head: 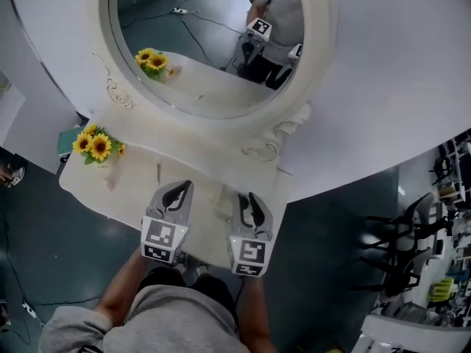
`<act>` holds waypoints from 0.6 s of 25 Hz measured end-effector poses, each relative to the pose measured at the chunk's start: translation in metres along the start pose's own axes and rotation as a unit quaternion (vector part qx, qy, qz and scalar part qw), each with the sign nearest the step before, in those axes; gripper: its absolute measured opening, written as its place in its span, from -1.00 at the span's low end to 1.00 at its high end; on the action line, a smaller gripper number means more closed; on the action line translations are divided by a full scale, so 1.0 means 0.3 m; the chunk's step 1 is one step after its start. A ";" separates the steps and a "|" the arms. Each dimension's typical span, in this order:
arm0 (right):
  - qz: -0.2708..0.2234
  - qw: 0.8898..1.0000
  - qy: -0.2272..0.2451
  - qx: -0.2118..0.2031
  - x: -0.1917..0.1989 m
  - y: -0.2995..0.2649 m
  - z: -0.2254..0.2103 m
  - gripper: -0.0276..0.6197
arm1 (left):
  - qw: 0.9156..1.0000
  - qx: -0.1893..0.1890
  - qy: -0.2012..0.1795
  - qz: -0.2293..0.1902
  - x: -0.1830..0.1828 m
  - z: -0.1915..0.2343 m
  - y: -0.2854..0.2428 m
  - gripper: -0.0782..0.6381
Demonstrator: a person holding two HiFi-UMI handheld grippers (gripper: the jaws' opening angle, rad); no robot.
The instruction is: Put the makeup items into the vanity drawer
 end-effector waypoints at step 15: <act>-0.057 0.998 0.008 -0.027 -0.084 0.024 0.048 -0.90 | 0.998 -0.042 -0.019 -0.035 -0.081 0.010 0.080 -0.75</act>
Point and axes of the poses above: the fingertips, and each gripper's own axes: y backward along the fingers, z to its left, x out of its underside, the point moved 10 cm from there along y, backward along the fingers, and after that the axes turned 10 degrees about x, right-handed, at the moved point
